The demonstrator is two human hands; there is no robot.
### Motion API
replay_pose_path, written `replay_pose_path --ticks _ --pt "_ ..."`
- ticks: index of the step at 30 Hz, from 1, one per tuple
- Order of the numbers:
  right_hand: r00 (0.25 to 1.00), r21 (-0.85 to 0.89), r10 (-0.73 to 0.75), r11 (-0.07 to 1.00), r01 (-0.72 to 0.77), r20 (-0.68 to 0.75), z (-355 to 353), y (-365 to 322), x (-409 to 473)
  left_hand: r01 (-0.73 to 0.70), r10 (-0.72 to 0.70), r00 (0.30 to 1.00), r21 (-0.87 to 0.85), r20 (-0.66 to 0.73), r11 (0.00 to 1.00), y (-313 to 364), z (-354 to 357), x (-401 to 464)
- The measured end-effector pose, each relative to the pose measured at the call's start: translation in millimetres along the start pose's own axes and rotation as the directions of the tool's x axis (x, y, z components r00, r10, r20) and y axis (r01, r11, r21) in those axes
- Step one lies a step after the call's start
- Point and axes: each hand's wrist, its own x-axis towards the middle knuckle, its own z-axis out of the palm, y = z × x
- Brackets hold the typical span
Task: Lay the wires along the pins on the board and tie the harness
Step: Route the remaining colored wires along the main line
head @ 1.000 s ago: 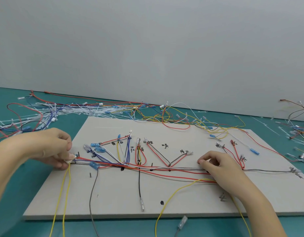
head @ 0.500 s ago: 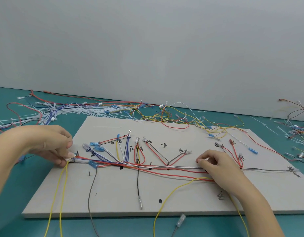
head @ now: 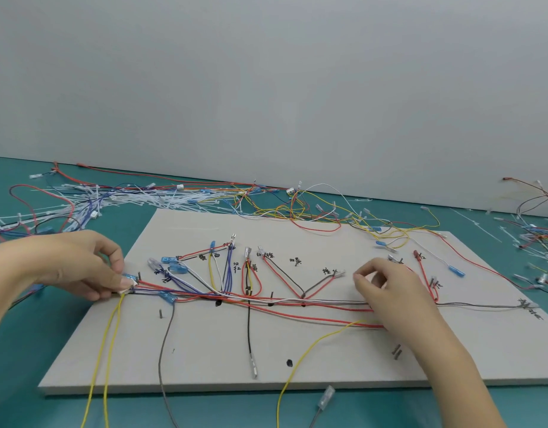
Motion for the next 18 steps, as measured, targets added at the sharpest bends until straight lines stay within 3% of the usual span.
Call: replay_pose_path --ticks 2,5,11,14,18 --pt "0.998 0.066 -0.064 0.996 0.065 -0.02 5.1 -20.7 -5.9 -0.046 0.045 0.998 0.012 0.032 0.999 -5.3 -2.9 -0.3" --pt "0.972 0.166 -0.196 0.971 0.173 0.131 25.4 -58.8 -24.6 -0.114 0.111 0.99 0.031 0.083 0.993 -13.9 -7.4 -2.1" --pt "0.784 0.334 -0.496 0.861 0.385 0.375 81.5 -135.5 -65.0 -0.206 0.188 0.974 0.153 0.126 0.966 -17.4 -2.9 -6.3" --pt "0.745 0.361 -0.534 0.839 0.407 0.4 101.6 -163.9 -70.5 -0.259 0.229 0.959 0.186 0.167 0.948 -15.4 0.5 -5.5" --pt "0.752 0.334 -0.52 0.85 0.408 0.405 116.1 -184.2 -67.8 -0.303 0.266 0.941 0.168 0.208 0.938 -12.4 2.3 -5.8"
